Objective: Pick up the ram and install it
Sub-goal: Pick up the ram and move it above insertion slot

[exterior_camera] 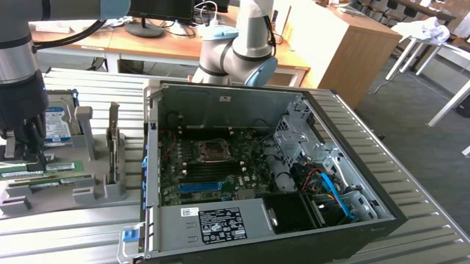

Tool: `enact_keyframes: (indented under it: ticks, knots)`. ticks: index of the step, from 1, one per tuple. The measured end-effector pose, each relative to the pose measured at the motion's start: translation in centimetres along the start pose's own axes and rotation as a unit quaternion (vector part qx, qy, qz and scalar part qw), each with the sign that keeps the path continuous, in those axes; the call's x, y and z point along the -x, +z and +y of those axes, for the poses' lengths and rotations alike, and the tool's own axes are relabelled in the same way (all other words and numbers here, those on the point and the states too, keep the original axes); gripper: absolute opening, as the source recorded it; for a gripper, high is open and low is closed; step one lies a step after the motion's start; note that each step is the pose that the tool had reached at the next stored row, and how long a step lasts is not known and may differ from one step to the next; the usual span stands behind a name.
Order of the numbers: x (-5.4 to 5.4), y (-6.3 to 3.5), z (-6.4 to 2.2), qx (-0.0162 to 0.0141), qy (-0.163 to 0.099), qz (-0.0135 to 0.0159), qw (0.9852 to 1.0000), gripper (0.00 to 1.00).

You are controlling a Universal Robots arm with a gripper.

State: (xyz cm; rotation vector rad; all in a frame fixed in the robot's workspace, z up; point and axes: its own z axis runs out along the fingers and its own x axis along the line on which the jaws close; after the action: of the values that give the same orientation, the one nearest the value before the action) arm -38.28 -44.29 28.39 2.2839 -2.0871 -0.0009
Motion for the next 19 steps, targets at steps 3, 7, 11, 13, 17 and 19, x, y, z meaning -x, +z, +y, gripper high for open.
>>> enact_keyframes:
  ticks: [3,7,11,13,17,19]
  knots:
    - [0.0,-0.19,0.01,-0.0001,0.0,0.0,1.0,0.12]
    - [0.0,-0.47,0.02,0.0,0.0,0.0,1.0,0.12]
    - [0.0,-0.78,0.03,0.0,0.0,0.0,1.0,0.12]
    - [0.0,-0.99,0.03,0.0,0.0,0.0,1.0,0.12]
    - [0.0,-1.44,0.05,-0.0001,0.0,0.0,1.0,0.12]
    - [-0.1,-1.68,0.06,0.0,0.0,0.0,1.0,0.12]
